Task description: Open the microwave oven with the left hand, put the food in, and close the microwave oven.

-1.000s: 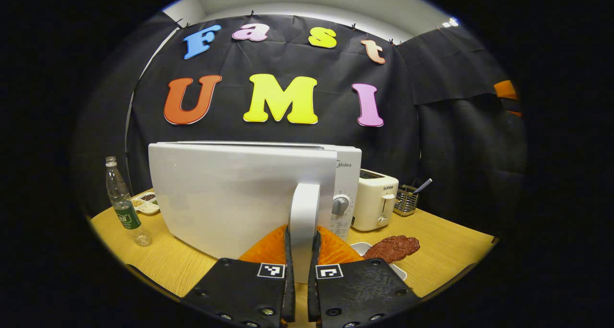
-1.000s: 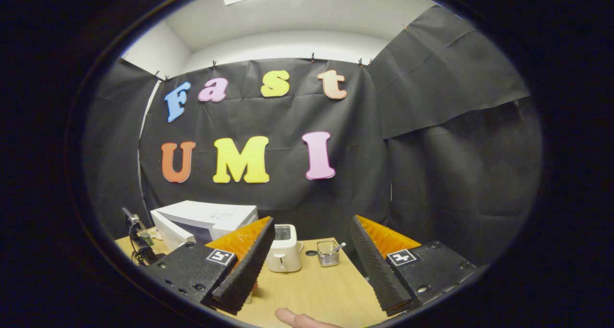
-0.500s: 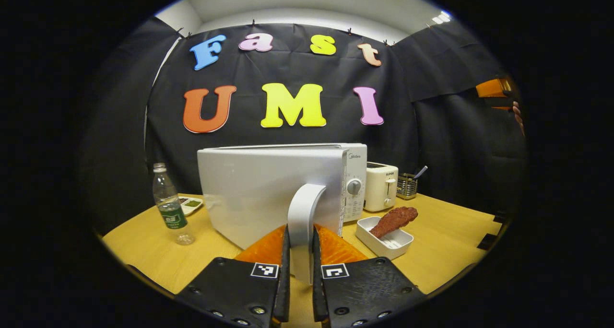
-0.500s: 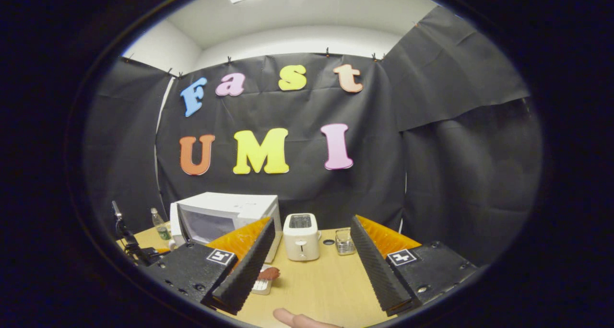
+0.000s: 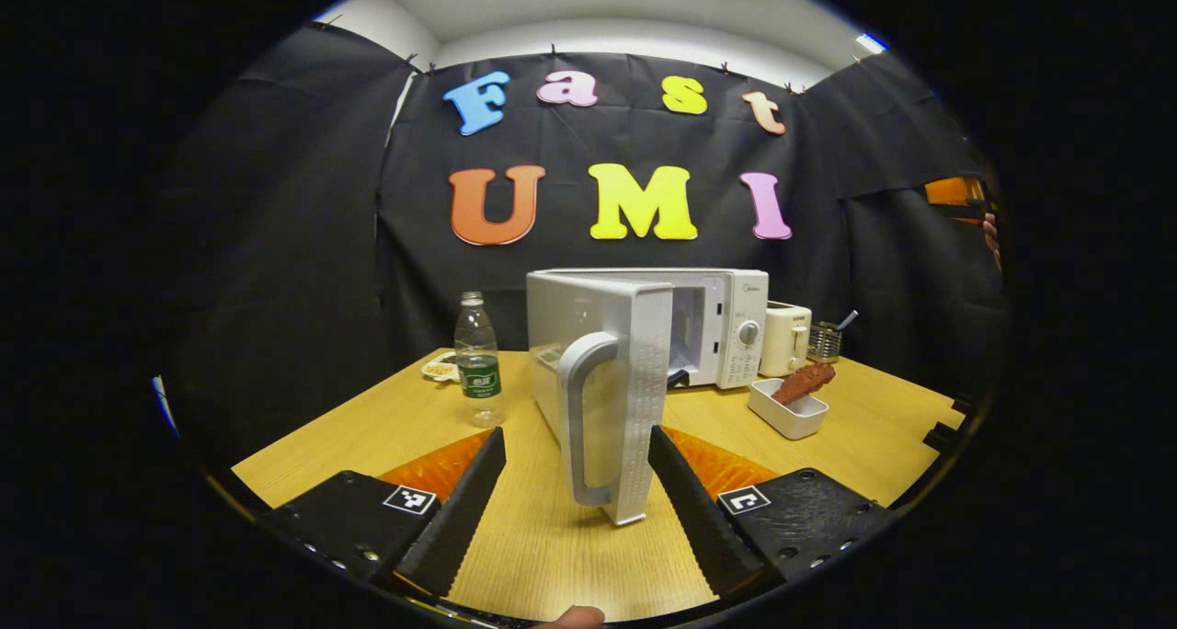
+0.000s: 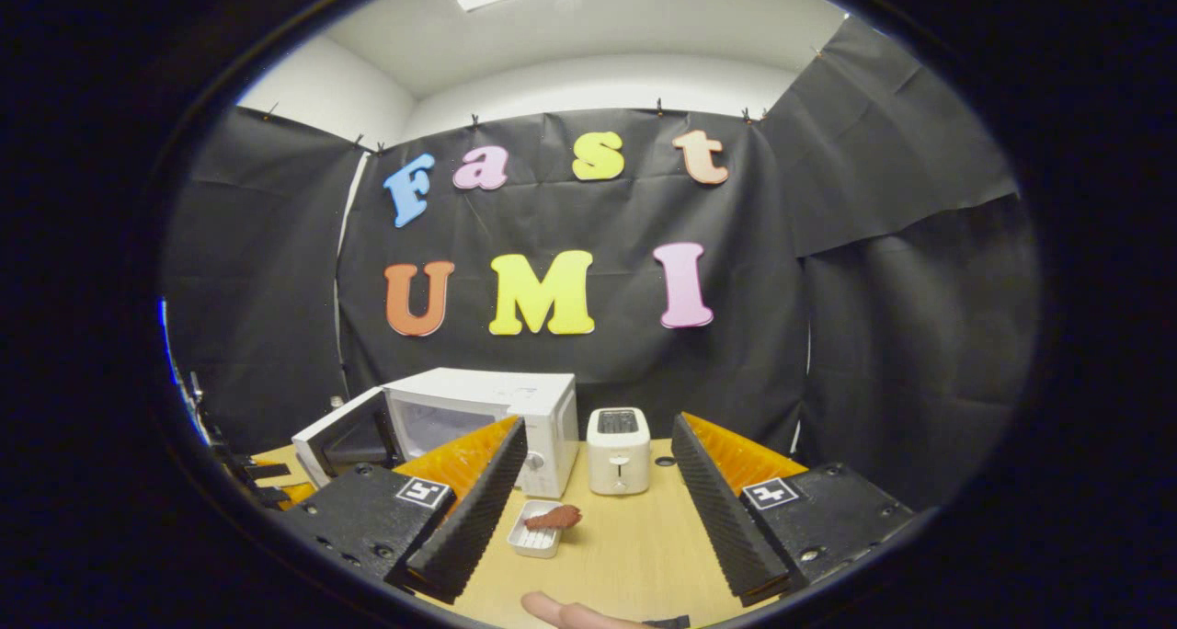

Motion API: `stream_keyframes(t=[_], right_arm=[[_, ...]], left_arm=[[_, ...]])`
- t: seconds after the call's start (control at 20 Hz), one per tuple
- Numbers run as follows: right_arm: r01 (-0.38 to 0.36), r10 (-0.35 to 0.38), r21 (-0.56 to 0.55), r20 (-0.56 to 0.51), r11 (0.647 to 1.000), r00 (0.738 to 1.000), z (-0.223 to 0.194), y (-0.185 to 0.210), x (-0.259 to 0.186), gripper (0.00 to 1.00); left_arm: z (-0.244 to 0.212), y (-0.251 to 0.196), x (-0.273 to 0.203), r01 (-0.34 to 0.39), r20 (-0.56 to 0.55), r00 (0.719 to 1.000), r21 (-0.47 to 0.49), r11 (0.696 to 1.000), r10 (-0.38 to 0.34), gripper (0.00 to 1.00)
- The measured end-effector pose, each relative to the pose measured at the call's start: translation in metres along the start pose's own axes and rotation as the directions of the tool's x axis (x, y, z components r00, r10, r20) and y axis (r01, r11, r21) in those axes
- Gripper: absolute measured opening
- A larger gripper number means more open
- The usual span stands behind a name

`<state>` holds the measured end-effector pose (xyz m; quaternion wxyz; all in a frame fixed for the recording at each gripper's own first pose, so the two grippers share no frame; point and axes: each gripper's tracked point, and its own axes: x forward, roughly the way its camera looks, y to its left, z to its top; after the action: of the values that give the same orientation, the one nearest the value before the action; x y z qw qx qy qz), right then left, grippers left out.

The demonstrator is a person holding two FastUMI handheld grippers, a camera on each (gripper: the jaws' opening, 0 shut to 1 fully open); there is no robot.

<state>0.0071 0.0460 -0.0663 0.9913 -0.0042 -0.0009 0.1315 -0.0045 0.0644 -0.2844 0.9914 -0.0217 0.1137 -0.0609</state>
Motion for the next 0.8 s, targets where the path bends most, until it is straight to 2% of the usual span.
stream_keyframes(t=[0.1,0.15,0.2,0.25,0.3,0.35,0.4,0.45,0.55,0.6,0.75,0.8], right_arm=[[-0.009,0.009,0.001,0.003,1.000,1.000,0.001,0.004,-0.004,1.00],[-0.012,0.012,-0.003,0.005,1.000,1.000,0.002,0.005,-0.006,0.95],[-0.012,0.012,-0.010,0.008,1.000,1.000,0.004,0.004,-0.008,1.00],[-0.009,0.009,-0.016,0.012,1.000,1.000,0.004,0.003,-0.010,0.95],[-0.003,0.004,-0.018,0.015,1.000,1.000,0.005,0.001,-0.011,0.95],[0.002,-0.002,-0.021,0.019,1.000,1.000,0.005,-0.001,-0.012,0.95],[0.011,-0.010,-0.022,0.021,1.000,1.000,0.005,-0.005,-0.011,0.95],[0.019,-0.019,-0.021,0.020,1.000,1.000,0.004,-0.008,-0.010,1.00],[0.026,-0.026,-0.015,0.011,1.000,1.000,0.000,-0.011,-0.006,1.00],[0.026,-0.026,-0.014,0.001,1.000,1.000,-0.003,-0.013,-0.002,0.95],[0.018,-0.018,0.002,-0.037,1.000,0.999,-0.015,-0.015,0.015,0.95],[0.015,-0.015,0.005,-0.056,1.000,0.998,-0.021,-0.016,0.023,1.00]], left_arm=[[0.005,0.003,-0.009,-0.022,0.007,1.000,-0.001,1.000,0.022,0.94],[0.009,0.004,-0.013,-0.028,0.016,0.999,0.000,1.000,0.028,0.93],[0.013,0.004,-0.014,-0.032,0.020,0.999,-0.002,0.999,0.032,0.93],[0.017,0.001,-0.015,-0.031,0.024,0.999,-0.005,1.000,0.031,0.92],[0.021,-0.003,-0.015,-0.029,0.024,0.999,-0.014,0.999,0.030,0.81],[0.027,-0.007,-0.016,-0.025,0.029,0.999,-0.020,0.999,0.026,0.93],[0.034,-0.010,-0.015,-0.029,0.036,0.999,-0.029,0.999,0.030,0.93],[0.042,-0.012,-0.015,-0.036,0.050,0.998,-0.043,0.998,0.038,0.93],[0.055,-0.022,-0.011,-0.023,0.049,0.998,-0.079,0.997,0.027,0.93],[0.060,-0.026,-0.007,-0.019,0.049,0.999,-0.087,0.996,0.024,0.93],[0.085,-0.029,0.004,-0.034,0.049,0.998,-0.069,0.997,0.037,0.93],[0.097,-0.032,0.007,-0.033,0.063,0.997,-0.054,0.998,0.036,0.93]])
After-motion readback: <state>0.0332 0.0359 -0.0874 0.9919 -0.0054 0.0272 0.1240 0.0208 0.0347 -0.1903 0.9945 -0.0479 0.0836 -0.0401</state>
